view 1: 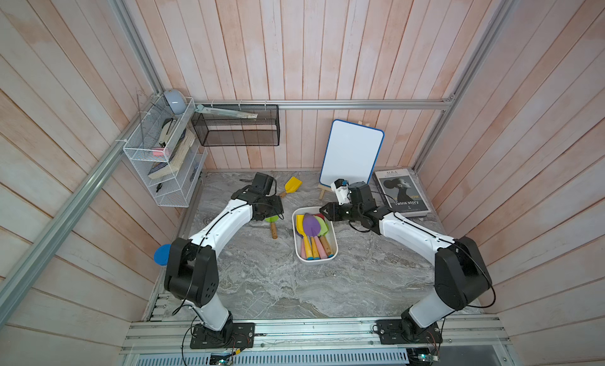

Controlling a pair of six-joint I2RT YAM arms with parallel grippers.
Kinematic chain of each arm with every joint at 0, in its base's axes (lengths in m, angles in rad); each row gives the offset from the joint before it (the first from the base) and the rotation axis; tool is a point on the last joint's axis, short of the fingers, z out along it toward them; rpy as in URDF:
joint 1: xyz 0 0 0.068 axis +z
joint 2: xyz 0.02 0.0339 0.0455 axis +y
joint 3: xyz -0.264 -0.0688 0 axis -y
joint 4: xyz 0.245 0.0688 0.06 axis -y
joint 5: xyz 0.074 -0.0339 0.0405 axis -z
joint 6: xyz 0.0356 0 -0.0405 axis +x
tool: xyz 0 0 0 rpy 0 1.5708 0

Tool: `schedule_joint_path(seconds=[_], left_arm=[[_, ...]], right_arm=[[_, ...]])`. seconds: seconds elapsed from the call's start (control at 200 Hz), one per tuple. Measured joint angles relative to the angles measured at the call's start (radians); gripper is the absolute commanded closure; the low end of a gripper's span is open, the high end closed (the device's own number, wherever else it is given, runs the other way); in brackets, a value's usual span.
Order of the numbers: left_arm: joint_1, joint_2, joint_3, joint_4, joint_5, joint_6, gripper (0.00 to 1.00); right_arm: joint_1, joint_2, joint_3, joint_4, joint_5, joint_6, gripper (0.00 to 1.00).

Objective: Put the shovel into the storage box
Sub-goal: Place the shovel in the storage box, then pick up the shovel from the center of the board.

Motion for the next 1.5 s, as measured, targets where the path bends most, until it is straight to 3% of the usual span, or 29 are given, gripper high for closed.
schedule_joint_path(seconds=[0.39, 0.545, 0.885, 1.26, 1.365, 1.5], left_arm=[[0.029, 0.480, 0.507, -0.091, -0.093, 0.381, 0.31], [0.032, 0.588, 0.632, -0.145, -0.116, 0.511, 0.31], [0.032, 0.669, 0.693, -0.193, -0.124, 0.683, 0.31], [0.032, 0.711, 0.696, -0.192, -0.112, 0.713, 0.37], [0.032, 0.711, 0.693, -0.190, -0.104, 0.716, 0.42], [0.031, 0.711, 0.686, -0.182, -0.093, 0.717, 0.64]], right_arm=[[0.000, -0.026, -0.042, -0.027, 0.016, 0.000, 0.59], [0.000, -0.026, -0.043, -0.033, 0.016, 0.000, 0.60], [0.000, -0.017, -0.043, -0.039, 0.016, 0.000, 0.60], [0.000, 0.012, -0.043, -0.042, 0.015, 0.000, 0.60], [0.000, 0.013, -0.042, -0.042, 0.015, 0.000, 0.60], [0.000, 0.013, -0.042, -0.042, 0.015, 0.000, 0.60]])
